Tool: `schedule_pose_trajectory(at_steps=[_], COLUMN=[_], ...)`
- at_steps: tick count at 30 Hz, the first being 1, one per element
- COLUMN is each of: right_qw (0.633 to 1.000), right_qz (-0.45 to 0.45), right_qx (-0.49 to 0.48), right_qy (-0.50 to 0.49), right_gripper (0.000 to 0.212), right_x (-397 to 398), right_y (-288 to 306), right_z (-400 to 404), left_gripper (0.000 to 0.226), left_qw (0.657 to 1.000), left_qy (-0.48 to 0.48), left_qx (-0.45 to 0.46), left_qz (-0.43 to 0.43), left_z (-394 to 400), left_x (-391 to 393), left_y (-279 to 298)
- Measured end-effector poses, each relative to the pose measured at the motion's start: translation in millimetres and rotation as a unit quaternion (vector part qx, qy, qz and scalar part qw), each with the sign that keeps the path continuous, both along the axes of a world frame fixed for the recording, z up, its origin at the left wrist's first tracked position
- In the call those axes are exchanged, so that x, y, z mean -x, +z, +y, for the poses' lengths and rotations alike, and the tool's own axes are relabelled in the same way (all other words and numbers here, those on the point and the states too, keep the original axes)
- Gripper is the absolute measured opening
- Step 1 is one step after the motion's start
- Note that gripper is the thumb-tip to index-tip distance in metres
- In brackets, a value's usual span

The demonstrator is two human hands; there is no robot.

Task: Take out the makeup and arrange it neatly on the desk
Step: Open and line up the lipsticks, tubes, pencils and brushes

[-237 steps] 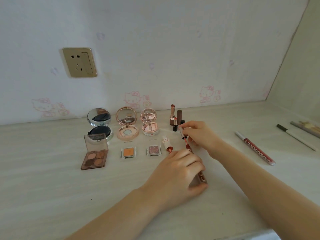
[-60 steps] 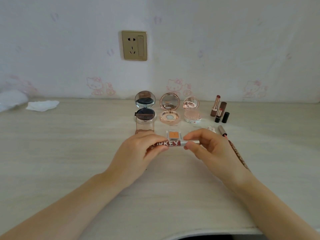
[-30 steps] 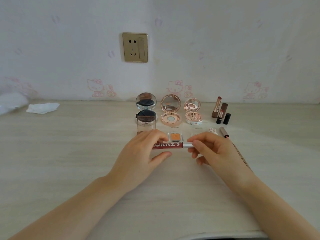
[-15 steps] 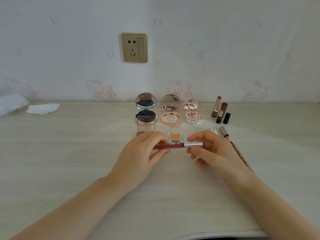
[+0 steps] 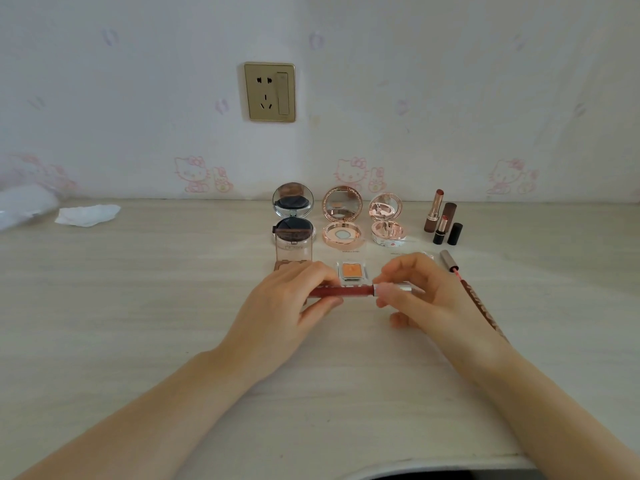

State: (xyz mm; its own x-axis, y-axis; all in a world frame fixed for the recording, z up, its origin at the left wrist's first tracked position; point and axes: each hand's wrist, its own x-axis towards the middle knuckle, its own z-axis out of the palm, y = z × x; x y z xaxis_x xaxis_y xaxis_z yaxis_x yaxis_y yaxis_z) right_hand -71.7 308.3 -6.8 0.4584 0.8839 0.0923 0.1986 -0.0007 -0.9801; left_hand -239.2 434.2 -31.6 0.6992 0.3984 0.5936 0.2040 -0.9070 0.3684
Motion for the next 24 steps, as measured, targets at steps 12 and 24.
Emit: schedule_pose_trajectory(at_steps=[12,24], right_qw=[1.0,1.0], right_qz=[0.008,0.002], right_qx=[-0.004,-0.006], right_qy=[-0.026,-0.013], right_gripper=[0.015,0.015], right_x=[-0.8,-2.4], right_y=[0.6,-0.8], right_z=[-0.7,-0.5], left_gripper=[0.019,0.016], left_qw=[1.0,1.0], left_qy=[-0.005,-0.002], left_qx=[0.016,0.015], left_qz=[-0.019,-0.012], left_z=[1.1,0.0], left_x=[0.3,0.3], left_y=[-1.3,-0.3])
